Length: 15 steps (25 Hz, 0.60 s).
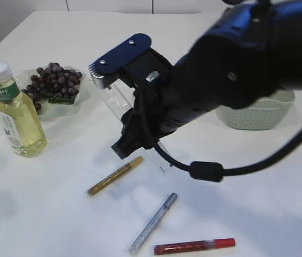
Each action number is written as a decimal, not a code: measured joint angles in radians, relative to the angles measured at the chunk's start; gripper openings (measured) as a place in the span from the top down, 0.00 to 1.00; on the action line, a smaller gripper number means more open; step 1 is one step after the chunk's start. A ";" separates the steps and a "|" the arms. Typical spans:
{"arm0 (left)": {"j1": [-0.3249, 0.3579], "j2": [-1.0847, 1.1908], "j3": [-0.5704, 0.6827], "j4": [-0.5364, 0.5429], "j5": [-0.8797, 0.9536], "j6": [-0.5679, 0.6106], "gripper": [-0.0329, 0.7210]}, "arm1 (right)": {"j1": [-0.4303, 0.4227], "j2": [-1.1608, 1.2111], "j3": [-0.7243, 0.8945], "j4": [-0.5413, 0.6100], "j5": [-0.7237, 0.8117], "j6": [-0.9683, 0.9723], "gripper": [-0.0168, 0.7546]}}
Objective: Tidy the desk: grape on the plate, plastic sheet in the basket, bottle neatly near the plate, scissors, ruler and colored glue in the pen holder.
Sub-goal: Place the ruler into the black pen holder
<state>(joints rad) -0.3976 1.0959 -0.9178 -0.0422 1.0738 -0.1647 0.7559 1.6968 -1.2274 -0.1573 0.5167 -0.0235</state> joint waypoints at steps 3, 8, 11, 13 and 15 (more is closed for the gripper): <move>0.000 0.000 0.000 0.000 -0.029 0.000 0.38 | -0.012 -0.078 0.120 -0.037 -0.170 0.000 0.59; 0.000 0.000 0.000 0.000 -0.077 0.000 0.38 | -0.085 -0.099 0.152 -0.053 -0.300 0.006 0.59; 0.000 0.000 0.000 0.000 -0.103 0.000 0.38 | -0.154 -0.099 0.152 -0.056 -0.436 0.006 0.59; 0.000 0.000 0.000 0.000 -0.119 0.000 0.38 | -0.193 -0.095 0.152 -0.059 -0.571 0.006 0.59; 0.000 0.000 0.000 0.000 -0.127 0.000 0.38 | -0.226 -0.081 0.152 -0.060 -0.687 0.006 0.59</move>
<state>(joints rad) -0.3976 1.0959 -0.9178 -0.0422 0.9464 -0.1647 0.5303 1.6153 -1.0756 -0.2177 -0.1700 -0.0171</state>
